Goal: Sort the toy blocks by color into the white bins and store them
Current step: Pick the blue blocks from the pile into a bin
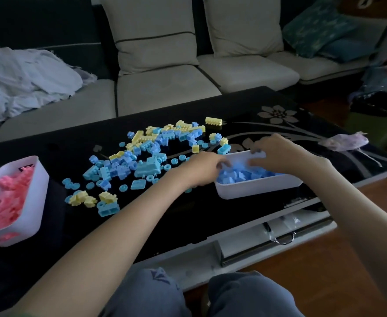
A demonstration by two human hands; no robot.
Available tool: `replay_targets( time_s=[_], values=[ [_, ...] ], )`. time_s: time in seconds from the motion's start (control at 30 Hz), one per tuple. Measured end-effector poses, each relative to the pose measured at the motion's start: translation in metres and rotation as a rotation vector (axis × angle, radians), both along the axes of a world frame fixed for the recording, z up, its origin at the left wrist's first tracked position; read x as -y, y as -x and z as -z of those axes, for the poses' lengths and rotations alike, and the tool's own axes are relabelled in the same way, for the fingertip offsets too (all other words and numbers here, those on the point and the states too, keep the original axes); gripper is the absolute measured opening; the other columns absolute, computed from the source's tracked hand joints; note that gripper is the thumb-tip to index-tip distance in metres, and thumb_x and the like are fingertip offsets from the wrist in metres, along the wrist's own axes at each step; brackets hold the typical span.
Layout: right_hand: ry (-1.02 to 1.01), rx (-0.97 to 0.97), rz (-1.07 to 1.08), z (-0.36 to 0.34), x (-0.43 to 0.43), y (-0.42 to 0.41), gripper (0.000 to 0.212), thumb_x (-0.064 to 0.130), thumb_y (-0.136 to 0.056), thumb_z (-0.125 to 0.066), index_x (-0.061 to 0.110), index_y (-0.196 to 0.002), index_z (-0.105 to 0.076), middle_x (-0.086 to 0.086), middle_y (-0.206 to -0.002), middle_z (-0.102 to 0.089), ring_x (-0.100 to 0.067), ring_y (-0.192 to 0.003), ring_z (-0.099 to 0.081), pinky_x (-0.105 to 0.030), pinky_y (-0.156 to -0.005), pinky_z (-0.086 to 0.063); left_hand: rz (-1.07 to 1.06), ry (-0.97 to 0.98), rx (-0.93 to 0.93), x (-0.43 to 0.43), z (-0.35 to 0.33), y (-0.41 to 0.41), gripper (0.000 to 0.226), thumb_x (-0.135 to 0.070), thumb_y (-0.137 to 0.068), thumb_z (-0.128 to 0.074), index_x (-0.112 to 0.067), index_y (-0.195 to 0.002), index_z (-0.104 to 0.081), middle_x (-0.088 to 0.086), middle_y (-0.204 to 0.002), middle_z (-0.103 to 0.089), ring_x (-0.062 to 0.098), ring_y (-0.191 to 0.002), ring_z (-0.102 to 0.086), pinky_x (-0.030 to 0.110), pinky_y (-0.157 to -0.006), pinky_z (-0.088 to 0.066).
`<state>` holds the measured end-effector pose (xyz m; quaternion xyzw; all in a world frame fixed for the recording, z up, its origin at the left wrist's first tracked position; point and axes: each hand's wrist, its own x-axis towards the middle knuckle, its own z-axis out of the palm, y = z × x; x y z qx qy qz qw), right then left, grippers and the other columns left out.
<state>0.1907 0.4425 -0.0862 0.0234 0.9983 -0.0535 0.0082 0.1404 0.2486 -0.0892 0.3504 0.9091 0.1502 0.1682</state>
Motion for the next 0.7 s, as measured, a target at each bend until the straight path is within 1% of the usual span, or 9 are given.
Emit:
replay_targets(
  time_s=[0.1,0.17,0.27,0.3,0.37,0.47,0.57,0.63,0.7],
  values=[
    [0.112,-0.161,-0.171,-0.014,0.035,0.013,0.031,0.039,-0.09,-0.054,0.014,-0.108,-0.061,0.002,-0.098,-0.055,-0.018,-0.102,-0.049,-0.026,-0.081,-0.034,-0.072,-0.257,-0.089,0.024,-0.006,0.002,0.036,-0.008,-0.096,-0.038,-0.021,-0.119,-0.063,0.001,-0.114,-0.065,0.011,-0.089,-0.059,0.023,-0.074,-0.044],
    [0.206,-0.188,-0.235,-0.017,0.066,0.023,0.03,0.034,-0.091,-0.056,0.014,-0.112,-0.061,0.0,-0.102,-0.059,-0.013,-0.095,-0.047,-0.023,-0.079,-0.033,-0.131,-0.351,-0.157,0.05,-0.01,0.007,0.031,-0.011,-0.098,-0.04,-0.021,-0.115,-0.064,0.0,-0.109,-0.067,0.011,-0.08,-0.061,0.021,-0.068,-0.045],
    [0.251,-0.11,-0.319,-0.014,0.109,0.041,0.033,0.031,-0.092,-0.055,0.015,-0.121,-0.056,0.0,-0.112,-0.058,-0.01,-0.09,-0.046,-0.022,-0.078,-0.033,-0.291,-0.371,-0.218,0.106,-0.008,0.021,0.034,-0.007,-0.096,-0.039,-0.021,-0.115,-0.063,-0.005,-0.105,-0.064,0.004,-0.071,-0.058,0.007,-0.056,-0.038],
    [0.261,-0.072,-0.342,-0.011,0.122,0.048,0.034,0.03,-0.093,-0.055,0.016,-0.124,-0.054,0.001,-0.115,-0.057,-0.009,-0.09,-0.045,-0.021,-0.078,-0.033,-0.357,-0.354,-0.211,0.128,-0.005,0.026,0.037,-0.003,-0.093,-0.038,-0.021,-0.116,-0.061,-0.004,-0.107,-0.062,0.004,-0.074,-0.058,0.008,-0.057,-0.04],
    [0.274,-0.001,-0.375,-0.002,0.149,0.063,0.038,0.029,-0.094,-0.054,0.018,-0.13,-0.049,0.0,-0.123,-0.054,-0.01,-0.095,-0.047,-0.023,-0.079,-0.034,-0.461,-0.272,-0.203,0.173,0.004,0.036,0.044,0.001,-0.089,-0.039,-0.022,-0.121,-0.057,0.0,-0.119,-0.057,0.013,-0.101,-0.058,0.021,-0.077,-0.049],
    [0.321,0.091,-0.415,0.012,0.185,0.081,0.045,0.025,-0.094,-0.053,0.023,-0.138,-0.041,0.001,-0.13,-0.049,-0.012,-0.103,-0.05,-0.024,-0.082,-0.037,-0.513,-0.005,-0.194,0.217,0.019,0.046,0.056,0.001,-0.086,-0.041,-0.027,-0.135,-0.045,0.003,-0.14,-0.042,0.022,-0.127,-0.04,0.038,-0.099,-0.041],
    [0.394,0.12,-0.465,0.024,0.224,0.095,0.044,0.023,-0.096,-0.051,0.024,-0.139,-0.041,0.002,-0.133,-0.048,-0.016,-0.117,-0.051,-0.031,-0.094,-0.042,-0.513,0.206,-0.252,0.239,0.036,0.049,0.056,-0.017,-0.092,-0.044,-0.03,-0.145,-0.03,0.001,-0.148,-0.034,0.026,-0.135,-0.03,0.042,-0.108,-0.027],
    [0.454,0.082,-0.436,0.03,0.25,0.105,0.04,0.026,-0.097,-0.047,0.025,-0.137,-0.041,0.0,-0.132,-0.049,-0.02,-0.12,-0.048,-0.039,-0.103,-0.037,-0.578,0.19,-0.286,0.252,0.046,0.052,0.052,-0.029,-0.095,-0.043,-0.031,-0.145,-0.029,0.004,-0.144,-0.037,0.027,-0.133,-0.032,0.041,-0.107,-0.025],
    [0.335,0.066,-0.391,0.037,0.27,0.117,0.043,0.032,-0.098,-0.044,0.026,-0.139,-0.036,-0.001,-0.138,-0.045,-0.023,-0.127,-0.039,-0.045,-0.107,-0.025,-0.62,0.126,-0.283,0.262,0.054,0.056,0.047,-0.037,-0.096,-0.042,-0.033,-0.142,-0.032,0.005,-0.137,-0.043,0.028,-0.128,-0.038,0.041,-0.103,-0.028]
  ],
)
